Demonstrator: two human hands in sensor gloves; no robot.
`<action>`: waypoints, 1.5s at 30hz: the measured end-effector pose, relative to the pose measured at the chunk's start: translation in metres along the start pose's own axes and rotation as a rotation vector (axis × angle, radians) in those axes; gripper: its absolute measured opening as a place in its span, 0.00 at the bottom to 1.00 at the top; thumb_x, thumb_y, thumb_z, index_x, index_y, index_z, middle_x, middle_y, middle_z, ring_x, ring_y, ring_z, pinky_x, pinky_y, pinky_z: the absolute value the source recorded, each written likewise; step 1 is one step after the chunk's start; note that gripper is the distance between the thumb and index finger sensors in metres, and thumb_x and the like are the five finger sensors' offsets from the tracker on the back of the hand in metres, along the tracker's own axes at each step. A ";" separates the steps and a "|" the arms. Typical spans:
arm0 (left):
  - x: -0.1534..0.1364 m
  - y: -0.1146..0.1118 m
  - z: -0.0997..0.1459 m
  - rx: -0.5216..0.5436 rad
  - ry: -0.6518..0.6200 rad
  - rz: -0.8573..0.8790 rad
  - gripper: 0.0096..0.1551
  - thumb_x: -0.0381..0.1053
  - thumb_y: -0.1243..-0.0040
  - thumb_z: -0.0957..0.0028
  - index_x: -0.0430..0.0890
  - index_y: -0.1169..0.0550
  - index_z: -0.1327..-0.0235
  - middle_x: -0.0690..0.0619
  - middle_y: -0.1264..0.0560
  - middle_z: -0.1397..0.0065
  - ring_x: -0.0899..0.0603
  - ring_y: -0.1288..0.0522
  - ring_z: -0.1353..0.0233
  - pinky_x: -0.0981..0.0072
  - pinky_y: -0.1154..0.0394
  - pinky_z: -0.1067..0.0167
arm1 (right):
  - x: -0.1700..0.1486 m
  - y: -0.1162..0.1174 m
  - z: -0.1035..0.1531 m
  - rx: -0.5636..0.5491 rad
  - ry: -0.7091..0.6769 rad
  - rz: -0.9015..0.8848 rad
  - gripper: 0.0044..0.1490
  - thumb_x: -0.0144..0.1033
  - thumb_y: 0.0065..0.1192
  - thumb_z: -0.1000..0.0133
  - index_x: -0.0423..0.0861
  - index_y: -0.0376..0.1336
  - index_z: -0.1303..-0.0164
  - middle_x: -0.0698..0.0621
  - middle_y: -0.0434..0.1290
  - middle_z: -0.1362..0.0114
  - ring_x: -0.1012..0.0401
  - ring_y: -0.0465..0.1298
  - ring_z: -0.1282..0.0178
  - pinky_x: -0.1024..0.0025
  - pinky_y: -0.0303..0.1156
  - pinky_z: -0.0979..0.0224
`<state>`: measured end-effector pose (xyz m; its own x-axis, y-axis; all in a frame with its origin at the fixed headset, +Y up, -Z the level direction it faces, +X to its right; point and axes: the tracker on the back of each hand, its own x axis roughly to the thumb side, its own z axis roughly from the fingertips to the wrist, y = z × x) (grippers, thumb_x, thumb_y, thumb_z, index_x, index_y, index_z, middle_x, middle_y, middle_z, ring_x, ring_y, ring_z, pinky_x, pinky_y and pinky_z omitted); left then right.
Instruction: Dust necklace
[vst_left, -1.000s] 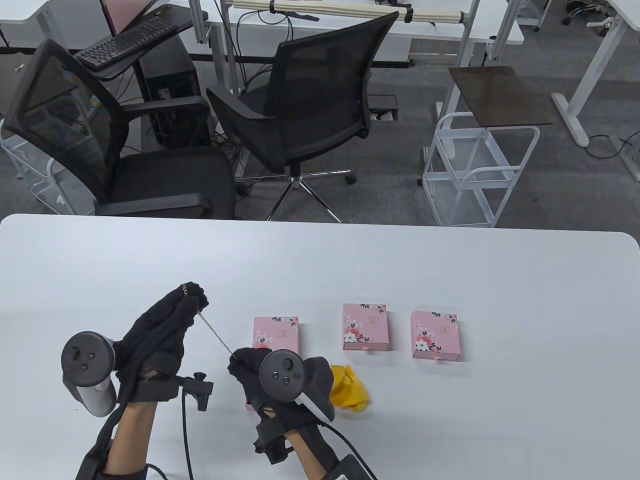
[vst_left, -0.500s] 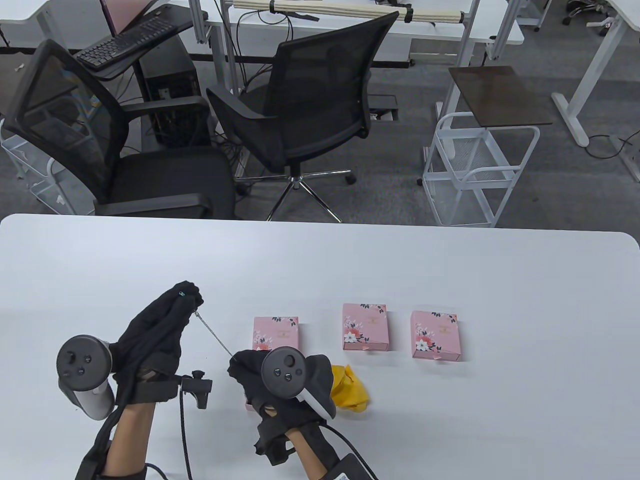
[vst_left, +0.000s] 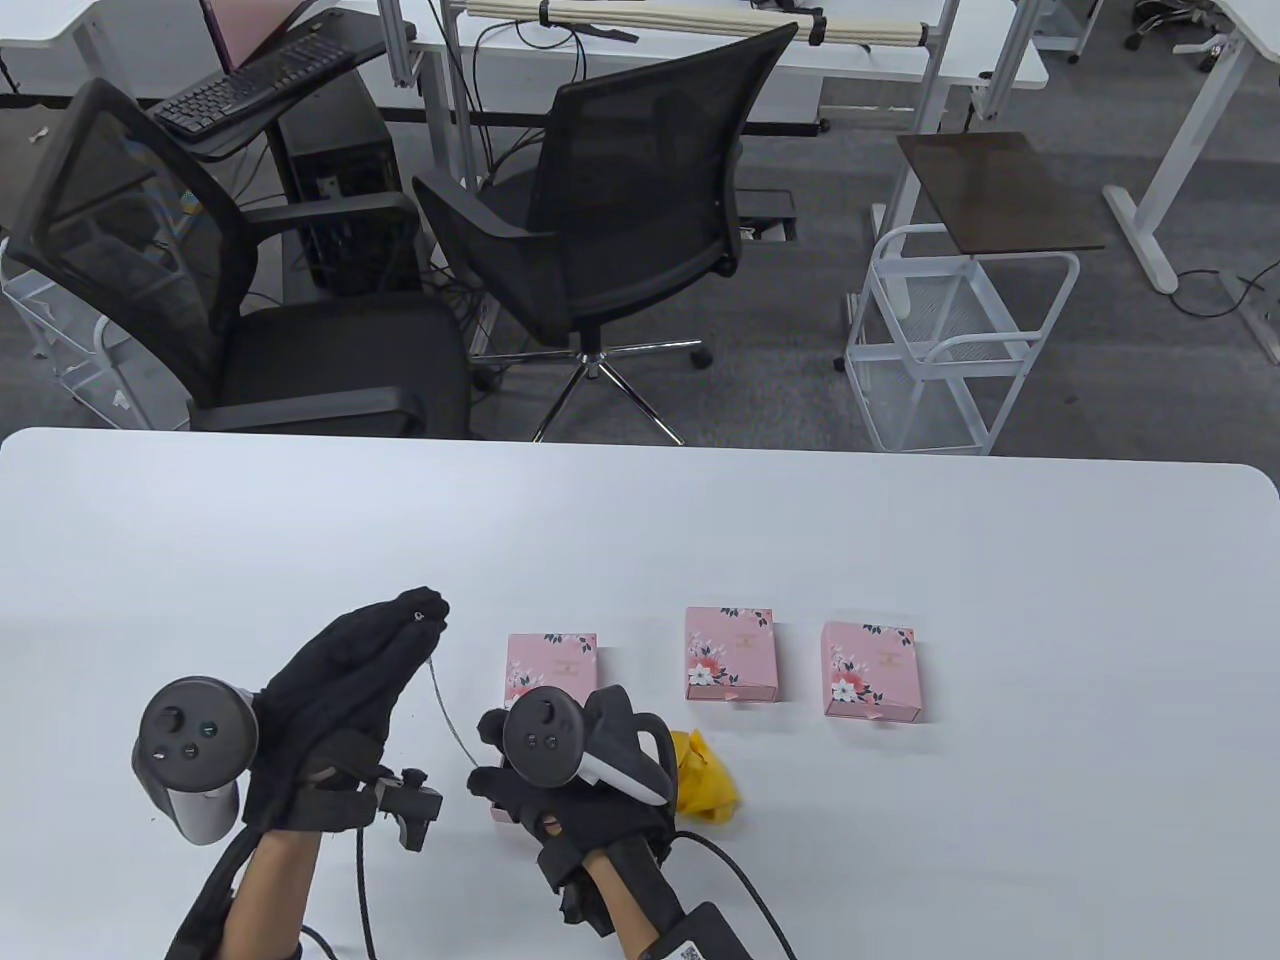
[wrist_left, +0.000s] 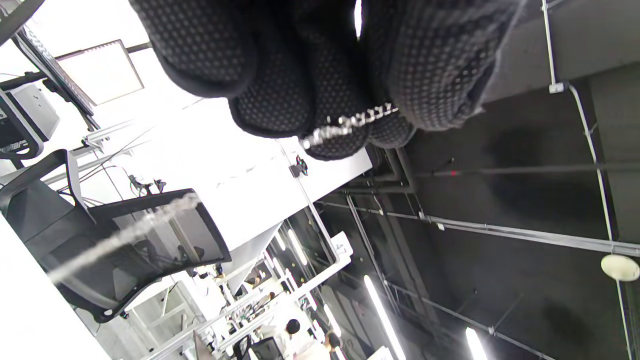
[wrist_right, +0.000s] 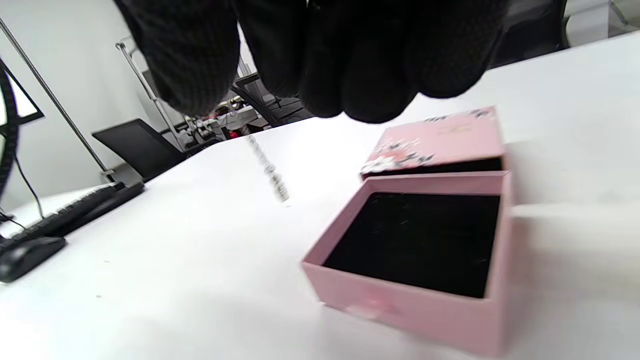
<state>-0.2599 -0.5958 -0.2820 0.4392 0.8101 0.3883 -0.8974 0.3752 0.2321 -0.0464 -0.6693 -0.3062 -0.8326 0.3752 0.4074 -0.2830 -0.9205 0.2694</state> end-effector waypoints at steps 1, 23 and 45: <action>0.000 -0.001 0.000 -0.009 0.003 -0.002 0.20 0.60 0.29 0.43 0.56 0.13 0.42 0.53 0.13 0.38 0.43 0.19 0.37 0.51 0.21 0.42 | -0.001 -0.003 0.001 -0.010 0.006 0.010 0.40 0.44 0.68 0.34 0.39 0.58 0.17 0.33 0.66 0.22 0.37 0.70 0.31 0.42 0.67 0.27; 0.002 -0.020 0.003 -0.090 0.006 0.020 0.20 0.60 0.30 0.42 0.55 0.13 0.42 0.52 0.14 0.37 0.43 0.20 0.36 0.51 0.21 0.42 | -0.128 0.039 0.028 0.106 0.485 0.350 0.40 0.47 0.65 0.33 0.39 0.58 0.17 0.32 0.65 0.21 0.35 0.70 0.30 0.41 0.68 0.28; -0.001 -0.030 0.001 -0.147 0.030 0.063 0.20 0.60 0.30 0.42 0.55 0.13 0.41 0.51 0.15 0.34 0.40 0.22 0.32 0.47 0.23 0.38 | -0.055 -0.037 0.036 -0.317 -0.077 -0.676 0.29 0.38 0.59 0.31 0.42 0.61 0.21 0.35 0.68 0.23 0.38 0.72 0.32 0.44 0.69 0.30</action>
<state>-0.2333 -0.6081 -0.2889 0.3827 0.8461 0.3710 -0.9205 0.3837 0.0745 0.0266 -0.6520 -0.3070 -0.3960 0.8661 0.3049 -0.8546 -0.4691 0.2227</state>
